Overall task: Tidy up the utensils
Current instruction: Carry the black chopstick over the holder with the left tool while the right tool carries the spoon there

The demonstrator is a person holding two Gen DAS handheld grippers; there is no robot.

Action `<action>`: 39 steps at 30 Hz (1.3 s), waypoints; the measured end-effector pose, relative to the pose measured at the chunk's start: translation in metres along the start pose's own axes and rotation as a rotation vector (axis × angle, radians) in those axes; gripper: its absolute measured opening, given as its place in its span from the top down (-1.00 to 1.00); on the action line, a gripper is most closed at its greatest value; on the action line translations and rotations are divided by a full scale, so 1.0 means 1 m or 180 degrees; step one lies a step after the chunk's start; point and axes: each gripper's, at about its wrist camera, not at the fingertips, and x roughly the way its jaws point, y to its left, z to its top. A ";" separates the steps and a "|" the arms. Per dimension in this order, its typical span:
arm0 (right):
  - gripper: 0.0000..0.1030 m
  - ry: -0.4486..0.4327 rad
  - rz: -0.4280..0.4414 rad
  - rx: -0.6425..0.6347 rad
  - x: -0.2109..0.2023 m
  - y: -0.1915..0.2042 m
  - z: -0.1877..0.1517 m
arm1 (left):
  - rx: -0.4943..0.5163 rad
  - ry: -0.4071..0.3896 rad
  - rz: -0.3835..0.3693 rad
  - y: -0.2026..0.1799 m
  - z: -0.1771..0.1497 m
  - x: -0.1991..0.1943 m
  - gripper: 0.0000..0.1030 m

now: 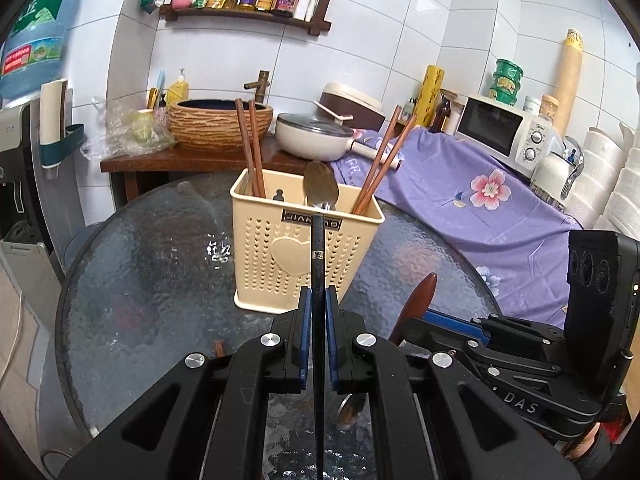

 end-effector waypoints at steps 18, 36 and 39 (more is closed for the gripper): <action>0.72 -0.0125 0.0024 -0.0151 -0.009 0.008 0.036 | 0.0067 -0.0241 -0.0027 -0.005 0.025 -0.020 0.87; 0.72 -0.0511 -0.0051 -0.0297 -0.041 0.024 0.143 | 0.0140 -0.0818 0.0195 -0.007 0.135 -0.050 0.87; 0.72 -0.0588 -0.0180 -0.0326 -0.039 0.024 0.164 | 0.0023 -0.0942 0.0223 -0.002 0.156 -0.050 0.87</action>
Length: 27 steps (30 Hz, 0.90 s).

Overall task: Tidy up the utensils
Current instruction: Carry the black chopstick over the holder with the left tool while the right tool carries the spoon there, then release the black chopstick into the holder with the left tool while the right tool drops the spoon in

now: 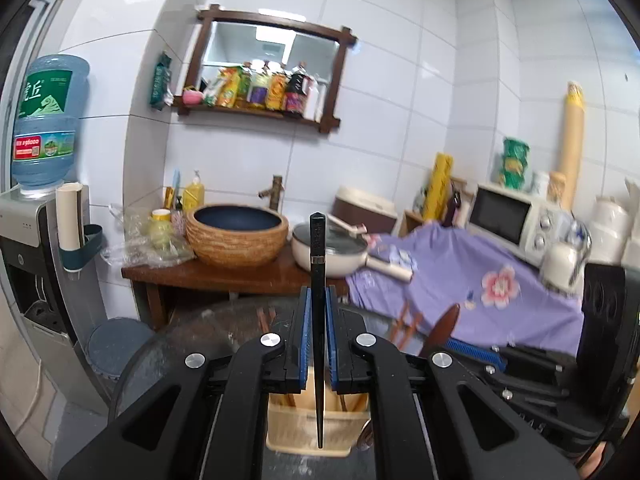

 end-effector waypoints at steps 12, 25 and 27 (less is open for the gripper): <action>0.72 -0.0045 -0.0360 0.0004 0.049 -0.017 -0.001 | -0.0271 -0.0131 0.0204 0.011 0.009 0.058 0.87; 0.72 0.0199 -0.0409 -0.0108 0.079 -0.018 -0.056 | -0.0163 0.0334 0.0262 0.021 -0.068 0.097 0.87; 0.73 0.0234 -0.0394 -0.0101 0.081 -0.019 -0.060 | -0.0165 0.0390 0.0259 0.023 -0.075 0.099 0.87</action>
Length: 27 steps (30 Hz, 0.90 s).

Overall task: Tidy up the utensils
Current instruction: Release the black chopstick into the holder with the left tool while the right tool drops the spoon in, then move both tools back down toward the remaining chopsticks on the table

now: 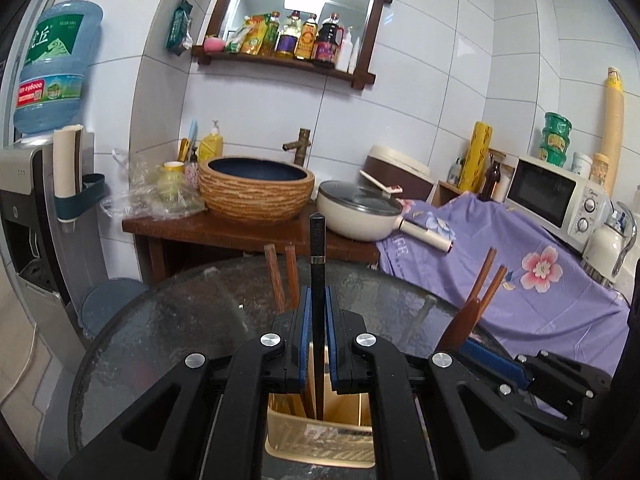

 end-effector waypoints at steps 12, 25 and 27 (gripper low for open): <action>0.88 0.0100 0.0054 0.0102 0.005 -0.008 -0.022 | -0.0032 0.0209 -0.0030 0.007 -0.019 0.011 0.86; 0.18 0.0209 0.0246 0.0388 -0.021 -0.016 -0.066 | -0.0394 0.0083 -0.0151 0.037 -0.035 -0.032 0.05; 0.18 0.0285 0.0286 0.0358 -0.023 -0.009 -0.078 | -0.0418 0.0090 -0.0125 0.042 -0.043 -0.040 0.00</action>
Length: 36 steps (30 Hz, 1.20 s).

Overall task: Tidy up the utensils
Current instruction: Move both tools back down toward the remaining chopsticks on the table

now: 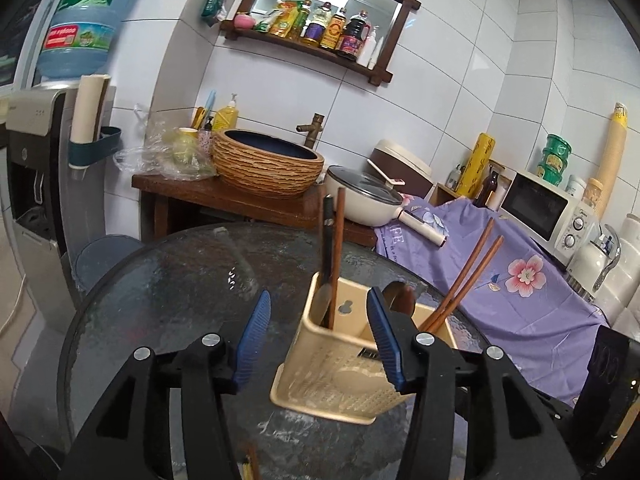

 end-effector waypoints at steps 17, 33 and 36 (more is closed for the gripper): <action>0.18 0.0978 0.0462 -0.0282 0.055 0.078 -0.091 | -0.0141 0.0730 0.0560 0.071 -0.097 -0.029 -0.20; 0.37 0.1388 0.0147 -0.0293 0.091 0.110 -0.102 | -0.0033 0.0727 0.0912 0.090 -0.119 -0.047 -0.22; 0.38 0.1408 0.0096 -0.0305 0.092 0.108 -0.100 | -0.0007 0.0758 0.0870 0.086 -0.123 -0.045 -0.22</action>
